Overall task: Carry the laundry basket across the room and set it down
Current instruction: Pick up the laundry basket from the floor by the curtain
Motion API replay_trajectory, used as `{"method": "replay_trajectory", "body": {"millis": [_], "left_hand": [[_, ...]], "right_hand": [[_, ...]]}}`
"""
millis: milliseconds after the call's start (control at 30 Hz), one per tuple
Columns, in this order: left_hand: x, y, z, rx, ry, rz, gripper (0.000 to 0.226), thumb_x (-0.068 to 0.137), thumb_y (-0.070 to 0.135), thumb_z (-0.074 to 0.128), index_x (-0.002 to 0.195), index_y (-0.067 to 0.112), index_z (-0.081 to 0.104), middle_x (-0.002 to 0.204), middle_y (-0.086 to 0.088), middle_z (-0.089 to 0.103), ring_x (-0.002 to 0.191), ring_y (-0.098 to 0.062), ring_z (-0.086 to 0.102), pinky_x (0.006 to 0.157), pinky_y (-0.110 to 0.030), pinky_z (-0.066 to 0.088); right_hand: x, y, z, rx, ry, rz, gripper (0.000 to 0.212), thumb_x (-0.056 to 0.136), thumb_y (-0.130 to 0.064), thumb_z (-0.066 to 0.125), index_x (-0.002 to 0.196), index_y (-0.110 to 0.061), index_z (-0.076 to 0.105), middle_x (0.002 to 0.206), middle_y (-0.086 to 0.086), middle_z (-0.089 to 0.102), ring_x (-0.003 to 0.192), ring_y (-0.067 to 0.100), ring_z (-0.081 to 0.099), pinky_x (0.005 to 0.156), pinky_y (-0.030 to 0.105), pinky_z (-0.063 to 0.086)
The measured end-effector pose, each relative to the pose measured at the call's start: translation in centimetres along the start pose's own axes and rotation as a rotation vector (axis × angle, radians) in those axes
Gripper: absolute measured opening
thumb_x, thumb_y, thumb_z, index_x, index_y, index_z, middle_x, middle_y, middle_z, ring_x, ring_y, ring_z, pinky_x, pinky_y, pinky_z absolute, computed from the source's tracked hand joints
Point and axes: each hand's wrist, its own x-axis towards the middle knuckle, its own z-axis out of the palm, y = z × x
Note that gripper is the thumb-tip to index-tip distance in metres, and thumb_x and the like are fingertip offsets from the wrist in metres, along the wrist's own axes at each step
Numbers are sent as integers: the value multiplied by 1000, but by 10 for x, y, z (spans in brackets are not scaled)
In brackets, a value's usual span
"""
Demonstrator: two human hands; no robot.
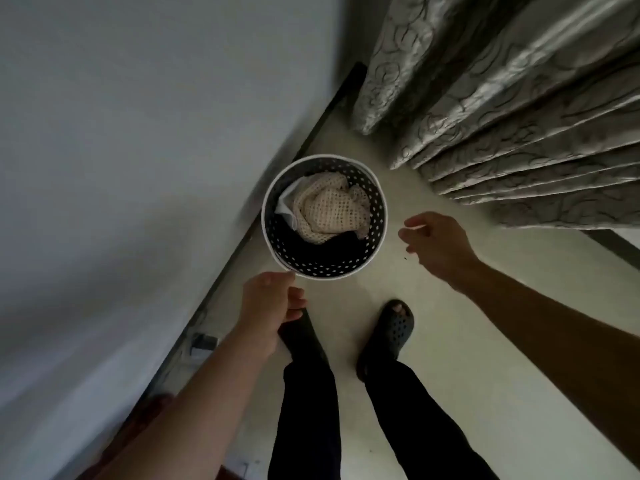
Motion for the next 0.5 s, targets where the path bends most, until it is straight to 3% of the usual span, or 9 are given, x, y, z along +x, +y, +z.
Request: {"method": "replay_trajectory", "body": {"millis": [100,200,233,300,367,500], "left_hand": [[64,-11,14,-34,92,-46,15,93,18,54,81,10,57,81,-12,62,68,-24,61,64,-34,52],[126,-25,27,-67,202,-82,20,92,24,56,75,12,56,97,-16,63,87,-27,60,89,-42,54],[144,-29,32,-77,234,-93,19,91,26,57,86,8,60,107,-17,64,95,-29,62,96,-46,52],[173,-35,39,-133,277,-130,40,90,29,58,119,2,57,123,-17,62,108,-31,62,100,-47,50],[197,-41,45,-221,275,-157,48,89,30,58,129,4,52,124,-17,63,105,-31,64,96,-44,52],[210,-46,53,-358,242,-149,42,95,27,51,129,3,52,102,-17,66,74,-23,62,86,-39,52]], "right_hand": [[63,7,25,-156,43,-49,29,81,-34,65,106,-19,67,96,3,71,94,25,66,79,32,51],[124,11,51,-289,42,-133,39,83,-36,61,117,-18,61,122,9,66,112,28,61,92,35,46],[143,12,58,-332,47,-169,45,84,-36,59,125,-17,57,131,11,60,119,30,57,97,38,44],[175,8,71,-350,72,-226,54,86,-34,58,135,-15,49,141,13,51,128,31,49,103,38,39],[198,-1,83,-313,97,-255,57,85,-34,59,137,-15,49,140,12,53,127,30,50,102,36,40],[219,-4,100,-270,146,-278,38,86,-34,56,112,-10,69,112,14,69,105,31,63,76,32,44]]}}
